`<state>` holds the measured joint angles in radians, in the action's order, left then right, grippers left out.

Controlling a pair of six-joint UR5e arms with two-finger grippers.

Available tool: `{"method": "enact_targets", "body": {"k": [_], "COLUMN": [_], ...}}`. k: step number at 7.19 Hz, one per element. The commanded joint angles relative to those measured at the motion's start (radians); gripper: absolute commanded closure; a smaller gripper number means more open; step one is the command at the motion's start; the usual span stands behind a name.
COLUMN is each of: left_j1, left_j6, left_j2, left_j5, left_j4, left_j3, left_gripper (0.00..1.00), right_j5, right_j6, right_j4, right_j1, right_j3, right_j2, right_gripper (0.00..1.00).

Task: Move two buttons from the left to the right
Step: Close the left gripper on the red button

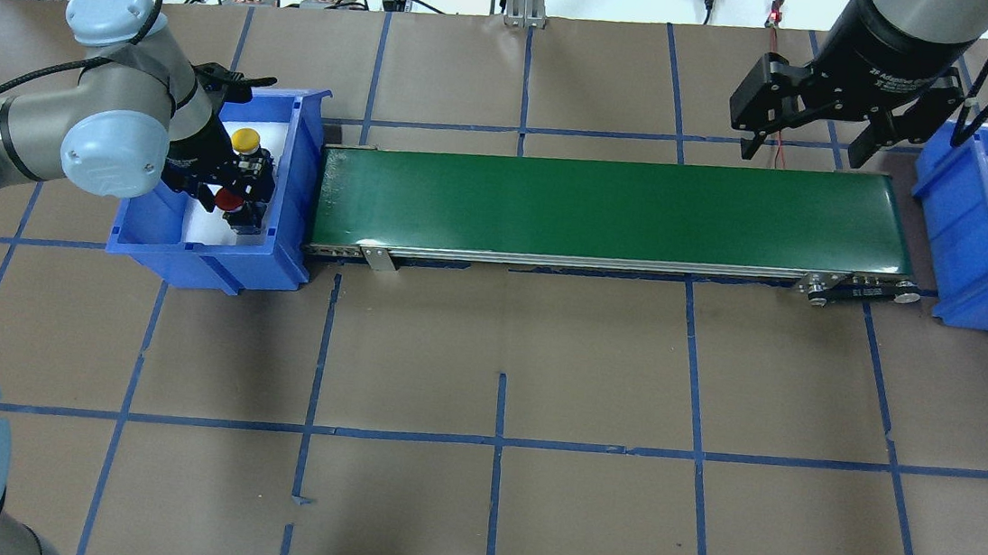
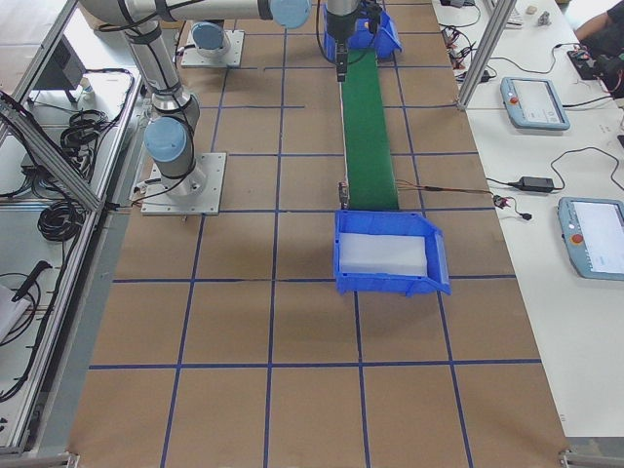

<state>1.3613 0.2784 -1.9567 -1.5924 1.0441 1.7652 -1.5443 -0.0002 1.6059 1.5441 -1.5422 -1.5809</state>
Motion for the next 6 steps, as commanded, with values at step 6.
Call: {"method": "enact_targets", "body": {"k": [6], "left_j1": [0.016], "left_j6": [-0.036], "left_j2": [0.005], "left_j5": [-0.009], "left_j4": [0.022], "left_j3": [-0.013], "left_gripper": [0.55], "right_j5": [-0.002], "right_j6": [-0.007], "right_j4": [-0.007], "right_j1": [0.002], "right_j3": [-0.004], "right_j2": [0.002], "right_gripper": [0.0]}}
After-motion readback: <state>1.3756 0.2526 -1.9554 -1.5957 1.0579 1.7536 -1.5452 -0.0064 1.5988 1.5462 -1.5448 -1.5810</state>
